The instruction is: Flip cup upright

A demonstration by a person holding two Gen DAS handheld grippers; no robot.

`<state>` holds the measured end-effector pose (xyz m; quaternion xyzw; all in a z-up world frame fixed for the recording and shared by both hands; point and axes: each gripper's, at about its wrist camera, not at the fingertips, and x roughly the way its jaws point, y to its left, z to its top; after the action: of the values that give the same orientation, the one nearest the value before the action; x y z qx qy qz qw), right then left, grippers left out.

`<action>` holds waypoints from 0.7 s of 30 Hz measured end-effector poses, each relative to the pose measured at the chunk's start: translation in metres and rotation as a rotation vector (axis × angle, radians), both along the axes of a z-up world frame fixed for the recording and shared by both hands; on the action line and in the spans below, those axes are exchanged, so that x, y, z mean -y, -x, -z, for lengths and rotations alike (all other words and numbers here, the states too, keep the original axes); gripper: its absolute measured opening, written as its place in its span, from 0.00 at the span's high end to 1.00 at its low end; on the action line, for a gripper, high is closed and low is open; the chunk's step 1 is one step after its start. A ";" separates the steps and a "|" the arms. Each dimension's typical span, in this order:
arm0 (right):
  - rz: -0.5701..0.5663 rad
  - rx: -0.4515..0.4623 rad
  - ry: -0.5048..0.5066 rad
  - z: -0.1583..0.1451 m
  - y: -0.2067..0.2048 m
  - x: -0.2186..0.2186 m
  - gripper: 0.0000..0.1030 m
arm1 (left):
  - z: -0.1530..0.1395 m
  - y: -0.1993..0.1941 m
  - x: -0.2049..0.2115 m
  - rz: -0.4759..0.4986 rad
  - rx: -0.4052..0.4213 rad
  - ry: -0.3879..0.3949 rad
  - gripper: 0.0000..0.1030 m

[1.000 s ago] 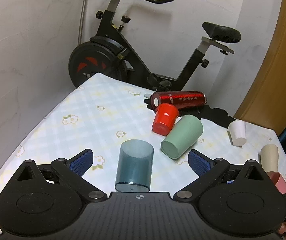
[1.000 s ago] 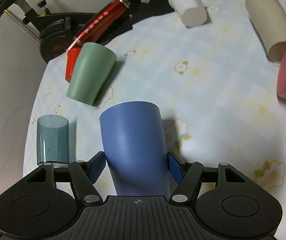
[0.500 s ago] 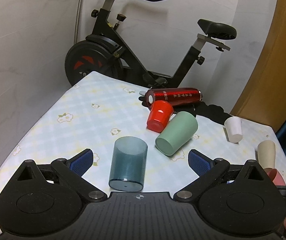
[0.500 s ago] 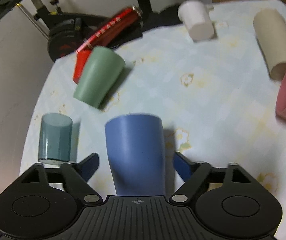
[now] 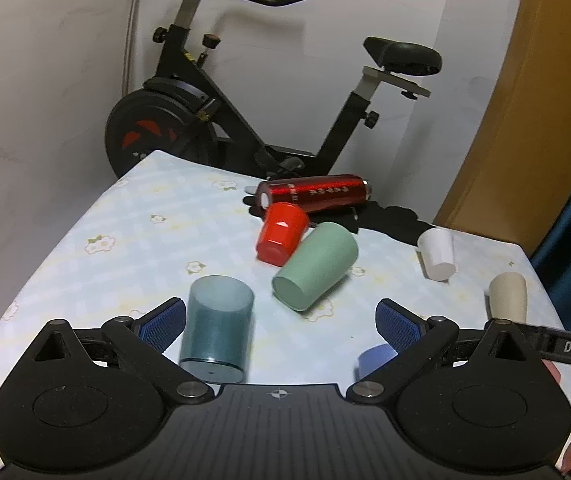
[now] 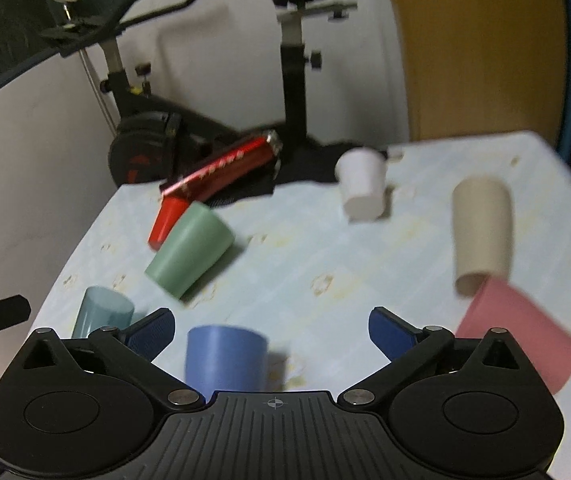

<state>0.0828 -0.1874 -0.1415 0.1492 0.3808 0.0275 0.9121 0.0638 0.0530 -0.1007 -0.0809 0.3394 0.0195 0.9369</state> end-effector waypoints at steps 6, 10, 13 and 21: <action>0.019 0.066 0.054 -0.013 0.013 0.017 0.00 | 0.004 -0.003 0.013 0.023 -0.012 0.009 0.01; 0.033 0.099 0.078 -0.017 0.022 0.028 0.00 | 0.009 -0.006 0.023 0.042 -0.031 0.010 0.01; 0.043 0.116 0.090 -0.018 0.028 0.038 0.00 | 0.014 -0.010 0.031 0.061 -0.051 0.009 0.01; 0.064 0.132 0.114 -0.013 0.041 0.051 0.00 | 0.033 -0.024 0.051 0.116 -0.126 0.031 0.01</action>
<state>0.0422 -0.2383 -0.1281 0.1071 0.3158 -0.0134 0.9427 0.0876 0.0018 -0.1340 -0.0743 0.4023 -0.0349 0.9118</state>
